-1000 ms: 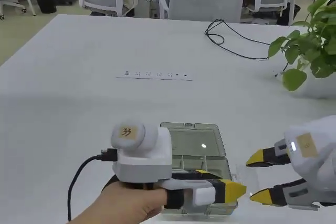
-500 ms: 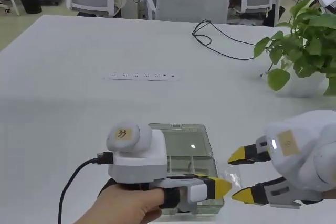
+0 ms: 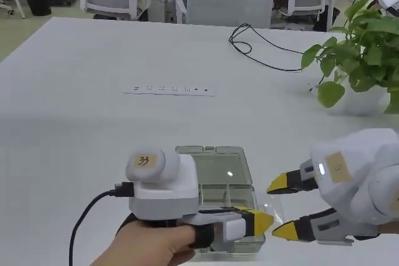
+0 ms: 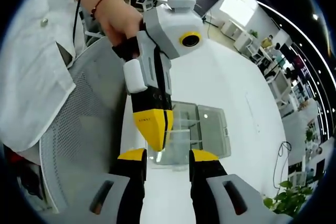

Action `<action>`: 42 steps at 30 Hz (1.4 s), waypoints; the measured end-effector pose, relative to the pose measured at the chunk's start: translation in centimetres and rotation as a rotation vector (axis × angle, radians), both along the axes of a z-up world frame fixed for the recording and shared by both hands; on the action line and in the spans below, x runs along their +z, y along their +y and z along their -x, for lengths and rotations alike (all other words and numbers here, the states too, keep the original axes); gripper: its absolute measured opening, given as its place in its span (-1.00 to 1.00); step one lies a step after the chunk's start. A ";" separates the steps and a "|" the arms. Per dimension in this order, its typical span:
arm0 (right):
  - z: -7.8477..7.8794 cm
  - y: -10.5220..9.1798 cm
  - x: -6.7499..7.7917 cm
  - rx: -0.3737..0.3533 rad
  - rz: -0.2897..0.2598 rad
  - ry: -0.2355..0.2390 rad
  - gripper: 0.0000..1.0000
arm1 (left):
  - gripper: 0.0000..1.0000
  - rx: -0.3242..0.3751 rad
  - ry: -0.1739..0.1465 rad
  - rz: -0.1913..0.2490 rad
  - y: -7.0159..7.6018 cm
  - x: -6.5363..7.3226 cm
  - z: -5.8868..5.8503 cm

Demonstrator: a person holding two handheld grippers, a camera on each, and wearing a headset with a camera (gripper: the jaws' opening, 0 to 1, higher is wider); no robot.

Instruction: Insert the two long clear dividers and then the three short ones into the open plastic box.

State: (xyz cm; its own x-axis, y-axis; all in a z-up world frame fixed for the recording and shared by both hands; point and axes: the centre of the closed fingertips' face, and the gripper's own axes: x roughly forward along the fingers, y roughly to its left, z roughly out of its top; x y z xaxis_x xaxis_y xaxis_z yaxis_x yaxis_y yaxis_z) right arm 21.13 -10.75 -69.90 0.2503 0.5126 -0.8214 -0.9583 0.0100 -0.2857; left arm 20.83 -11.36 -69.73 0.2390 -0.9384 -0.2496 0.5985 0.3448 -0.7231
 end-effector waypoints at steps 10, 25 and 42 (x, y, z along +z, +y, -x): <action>-0.2 0.3 1.0 -0.019 -0.065 0.035 -0.33 | -1.00 -0.008 -0.038 -0.015 0.4 -0.4 0.5; 0.9 1.5 2.9 -0.007 -0.239 0.346 -0.54 | -1.00 -0.202 -0.337 -0.040 1.9 1.0 2.3; 4.3 2.9 2.8 0.096 -0.204 0.440 -0.76 | -1.00 -0.318 -0.491 -0.045 2.3 1.6 4.1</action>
State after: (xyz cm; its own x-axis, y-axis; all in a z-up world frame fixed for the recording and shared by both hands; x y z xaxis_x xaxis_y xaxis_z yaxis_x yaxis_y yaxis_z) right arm 16.80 -7.88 -67.06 -0.1542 0.6775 -0.7192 -0.9869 -0.0705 0.1452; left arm 16.76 -9.05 -68.14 0.0453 -0.9739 -0.2224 0.9389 0.1175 -0.3234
